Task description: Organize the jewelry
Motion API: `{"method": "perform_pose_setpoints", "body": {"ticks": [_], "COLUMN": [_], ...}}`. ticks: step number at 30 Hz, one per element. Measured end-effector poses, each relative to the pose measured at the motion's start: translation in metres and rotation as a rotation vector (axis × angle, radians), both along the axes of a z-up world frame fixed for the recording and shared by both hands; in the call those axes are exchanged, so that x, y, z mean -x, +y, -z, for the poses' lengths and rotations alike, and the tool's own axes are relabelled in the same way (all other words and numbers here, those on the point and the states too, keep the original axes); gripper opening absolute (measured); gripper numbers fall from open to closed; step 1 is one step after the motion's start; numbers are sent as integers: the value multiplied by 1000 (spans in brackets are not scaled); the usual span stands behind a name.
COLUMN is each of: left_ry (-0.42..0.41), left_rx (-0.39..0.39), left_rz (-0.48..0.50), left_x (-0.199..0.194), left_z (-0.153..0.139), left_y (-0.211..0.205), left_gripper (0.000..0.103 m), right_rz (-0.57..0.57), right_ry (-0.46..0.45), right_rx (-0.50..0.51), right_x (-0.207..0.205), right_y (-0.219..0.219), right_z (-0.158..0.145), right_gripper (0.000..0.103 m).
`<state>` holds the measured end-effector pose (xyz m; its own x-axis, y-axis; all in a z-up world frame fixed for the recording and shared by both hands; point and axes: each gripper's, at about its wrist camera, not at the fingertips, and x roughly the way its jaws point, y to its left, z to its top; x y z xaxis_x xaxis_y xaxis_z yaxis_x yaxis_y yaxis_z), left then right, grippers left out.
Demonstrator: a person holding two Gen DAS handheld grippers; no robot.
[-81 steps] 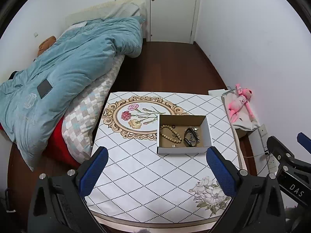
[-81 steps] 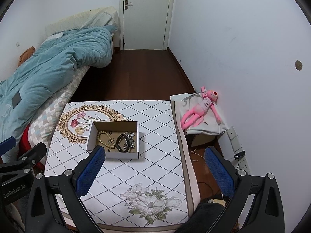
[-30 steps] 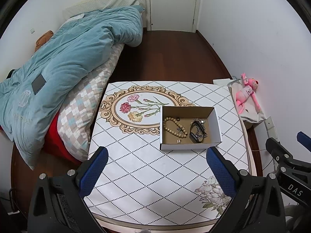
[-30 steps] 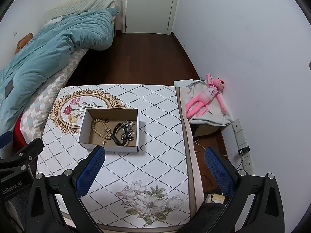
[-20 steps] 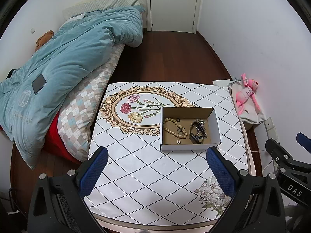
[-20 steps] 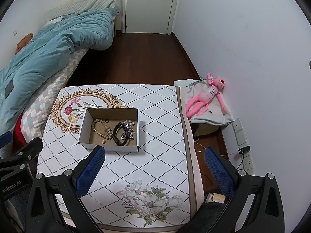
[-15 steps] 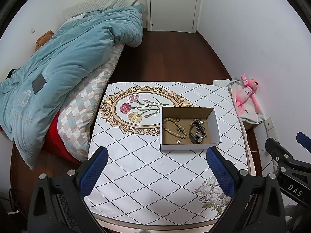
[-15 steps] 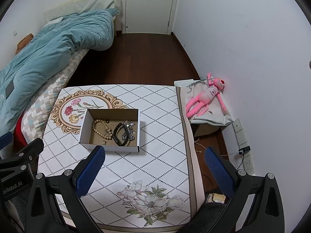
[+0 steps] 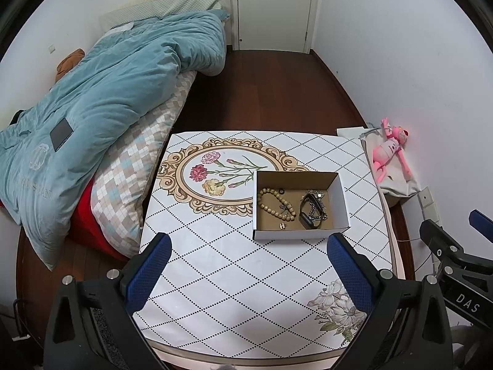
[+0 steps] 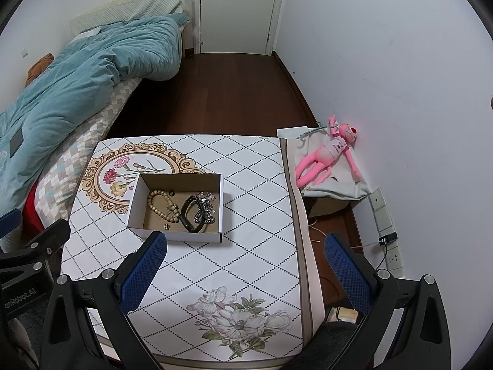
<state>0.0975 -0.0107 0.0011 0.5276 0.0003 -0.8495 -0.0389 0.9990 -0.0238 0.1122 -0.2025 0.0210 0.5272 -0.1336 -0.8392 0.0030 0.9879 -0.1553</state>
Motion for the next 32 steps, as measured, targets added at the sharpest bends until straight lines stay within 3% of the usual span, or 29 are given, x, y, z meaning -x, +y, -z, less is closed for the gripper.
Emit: {"method": "perform_pose_setpoints", "body": {"ticks": [32], "left_ry": [-2], "left_rx": [7], "left_rz": [4], "left_x": [-1], "left_z": [-2], "left_y": [-5], "left_gripper": [103], "right_rz": [0], "right_ry": [1], "right_rx": [-5], "right_x": [-1], "right_y": [-2], "right_z": [-2], "right_gripper": [103]}}
